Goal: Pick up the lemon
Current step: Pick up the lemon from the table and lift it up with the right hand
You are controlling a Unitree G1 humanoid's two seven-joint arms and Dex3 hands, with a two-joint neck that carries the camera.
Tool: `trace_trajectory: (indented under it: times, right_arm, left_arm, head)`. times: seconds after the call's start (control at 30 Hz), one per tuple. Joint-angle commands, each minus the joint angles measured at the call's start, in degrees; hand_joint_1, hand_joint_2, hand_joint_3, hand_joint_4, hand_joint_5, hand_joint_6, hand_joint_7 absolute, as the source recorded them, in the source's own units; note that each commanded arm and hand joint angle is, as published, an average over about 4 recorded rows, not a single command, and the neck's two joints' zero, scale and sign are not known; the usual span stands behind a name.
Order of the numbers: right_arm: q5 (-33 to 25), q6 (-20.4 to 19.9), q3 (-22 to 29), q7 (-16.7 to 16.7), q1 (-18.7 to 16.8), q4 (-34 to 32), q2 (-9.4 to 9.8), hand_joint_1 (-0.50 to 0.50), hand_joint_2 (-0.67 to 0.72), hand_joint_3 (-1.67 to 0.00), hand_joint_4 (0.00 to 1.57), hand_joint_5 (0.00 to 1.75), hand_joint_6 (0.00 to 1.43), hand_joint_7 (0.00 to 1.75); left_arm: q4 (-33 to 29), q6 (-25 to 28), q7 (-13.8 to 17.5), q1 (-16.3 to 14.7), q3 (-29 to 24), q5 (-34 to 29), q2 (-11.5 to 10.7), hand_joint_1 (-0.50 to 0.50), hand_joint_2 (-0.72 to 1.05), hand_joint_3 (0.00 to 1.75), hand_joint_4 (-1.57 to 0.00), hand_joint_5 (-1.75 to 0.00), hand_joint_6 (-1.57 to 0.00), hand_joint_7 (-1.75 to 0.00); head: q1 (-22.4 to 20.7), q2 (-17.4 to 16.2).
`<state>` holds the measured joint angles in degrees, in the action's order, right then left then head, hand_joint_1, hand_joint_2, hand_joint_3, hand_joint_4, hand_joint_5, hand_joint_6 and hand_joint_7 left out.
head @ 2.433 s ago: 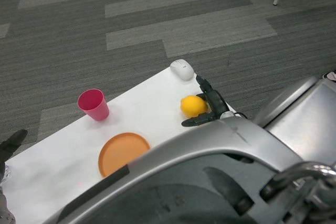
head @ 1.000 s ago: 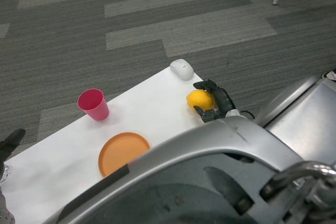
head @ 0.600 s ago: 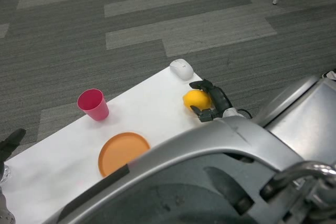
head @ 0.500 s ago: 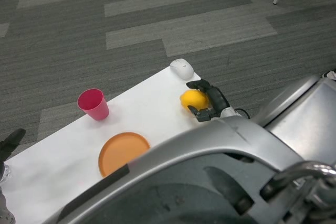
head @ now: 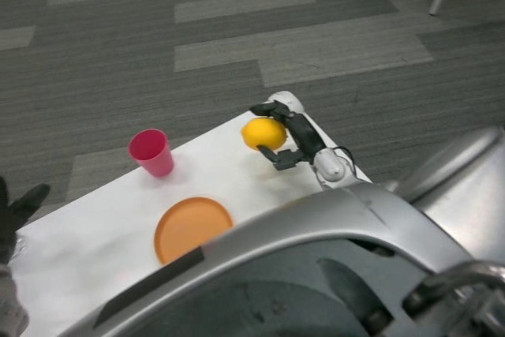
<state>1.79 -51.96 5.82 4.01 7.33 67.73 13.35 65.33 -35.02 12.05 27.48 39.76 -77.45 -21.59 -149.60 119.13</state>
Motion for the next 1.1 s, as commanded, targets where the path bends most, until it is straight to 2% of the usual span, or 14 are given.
trace_trajectory:
  times: [0.03, 0.33, 0.53, 0.73, 0.87, 0.97, 1.1]
  right_arm:
    - [-1.51, -0.33, -2.31, 0.48, 2.03, -2.22, 0.18, -0.17, -0.6, -1.27, 0.26, 1.55, 0.29, 0.63]
    - [-4.69, -0.33, -9.76, 0.94, 6.03, -5.37, 1.61, -0.17, -0.6, -1.27, 0.26, 1.55, 0.29, 0.63]
    - [-6.74, -0.33, -14.92, 1.11, 9.5, -5.67, 2.38, -0.17, -0.6, -1.27, 0.26, 1.55, 0.29, 0.63]
    - [-8.17, -0.33, -18.22, 1.6, 11.96, -6.29, 2.56, -0.17, -0.6, -1.27, 0.26, 1.55, 0.29, 0.63]
    - [-9.04, -0.33, -20.9, 1.71, 13.19, -6.64, 2.65, -0.17, -0.6, -1.27, 0.27, 1.55, 0.29, 0.61]
    - [-9.99, -0.33, -22.28, 1.71, 13.48, -6.77, 2.62, -0.17, -0.6, -1.27, 0.29, 1.55, 0.29, 0.56]
    - [-10.23, -0.33, -22.65, 1.71, 13.5, -7.12, 2.56, -0.17, -0.6, -1.27, 0.31, 1.55, 0.29, 0.58]
  left_arm:
    - [-0.31, -0.49, 0.08, -0.19, -0.78, 0.13, -1.0, 0.5, 1.05, 0.09, 0.0, 0.0, 0.0, 0.0]
    - [-0.82, -0.53, 0.12, -0.61, -1.02, 0.2, -1.09, 0.5, 1.05, 0.09, 0.0, 0.0, 0.0, 0.0]
    - [-1.24, -0.93, 0.12, -1.11, -1.48, 0.26, -1.09, 0.5, 1.05, 0.09, 0.0, 0.0, 0.0, 0.0]
    - [-1.35, -1.26, 0.08, -1.64, -1.9, 0.33, -1.02, 0.5, 1.05, 0.09, 0.0, 0.0, 0.0, 0.0]
    - [-1.35, -1.37, 0.08, -1.82, -1.96, 0.37, -1.0, 0.5, 1.05, 0.09, 0.0, 0.0, 0.0, 0.0]
    - [-1.35, -1.39, 0.08, -1.88, -2.03, 0.37, -0.98, 0.5, 1.05, 0.09, 0.0, 0.0, 0.0, 0.0]
    - [-1.35, -1.39, 0.08, -1.9, -2.12, 0.4, -0.91, 0.5, 1.05, 0.09, 0.0, 0.0, 0.0, 0.0]
  head:
    - [-4.73, 0.17]
    - [-19.29, 0.2]
    - [-25.63, 0.53]
    - [-30.92, 1.68]
    - [-32.83, 2.59]
    - [-34.47, 3.43]
    - [-36.96, 5.34]
